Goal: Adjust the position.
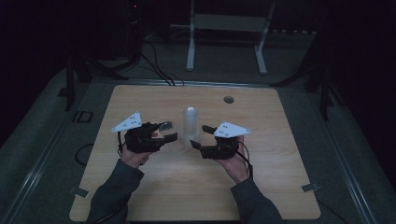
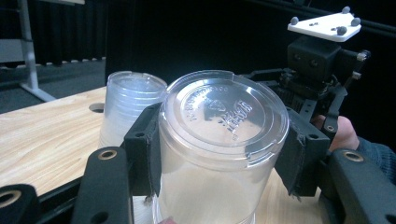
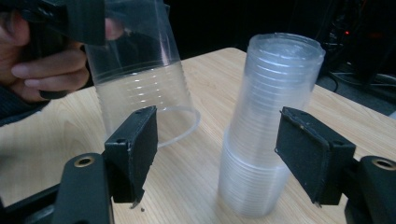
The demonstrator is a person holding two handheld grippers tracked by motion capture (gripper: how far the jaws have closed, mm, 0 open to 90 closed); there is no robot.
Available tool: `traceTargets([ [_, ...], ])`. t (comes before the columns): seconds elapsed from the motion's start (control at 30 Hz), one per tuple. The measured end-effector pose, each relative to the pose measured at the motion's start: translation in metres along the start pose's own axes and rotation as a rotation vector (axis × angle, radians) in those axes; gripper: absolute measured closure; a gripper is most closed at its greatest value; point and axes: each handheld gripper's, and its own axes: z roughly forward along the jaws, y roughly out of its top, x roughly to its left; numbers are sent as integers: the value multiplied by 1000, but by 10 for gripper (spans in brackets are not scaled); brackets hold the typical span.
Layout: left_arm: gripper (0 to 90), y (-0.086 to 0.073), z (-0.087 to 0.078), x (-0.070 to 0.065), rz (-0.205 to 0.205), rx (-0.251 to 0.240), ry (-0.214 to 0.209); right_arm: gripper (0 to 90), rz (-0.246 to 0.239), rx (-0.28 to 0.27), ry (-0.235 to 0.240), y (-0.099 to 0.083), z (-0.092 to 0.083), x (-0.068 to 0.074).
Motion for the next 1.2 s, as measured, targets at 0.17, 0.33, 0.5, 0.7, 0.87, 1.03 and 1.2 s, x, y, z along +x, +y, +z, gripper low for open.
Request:
traceTargets([
  [0.17,414,-1,-1,1,-10,-10,-15,278,-17,-11,35,2,1,5],
  [0.33,415,-1,-1,0,-14,-19,-27,259,-32,-23,62,4,3,10],
  [0.5,415,-2,-1,1,-27,-33,-47,248,-31,-39,82,5,5,14],
  [0.7,415,-2,-1,1,-37,-43,-67,234,-26,-53,101,6,8,17],
  [0.87,415,-2,0,1,-54,-63,-94,218,-18,-73,124,7,9,18],
  [1.03,415,-3,0,2,-68,-74,-109,208,-15,-82,135,8,9,19],
  [1.2,416,-3,1,2,-86,-88,-134,208,-16,-97,153,8,11,22],
])
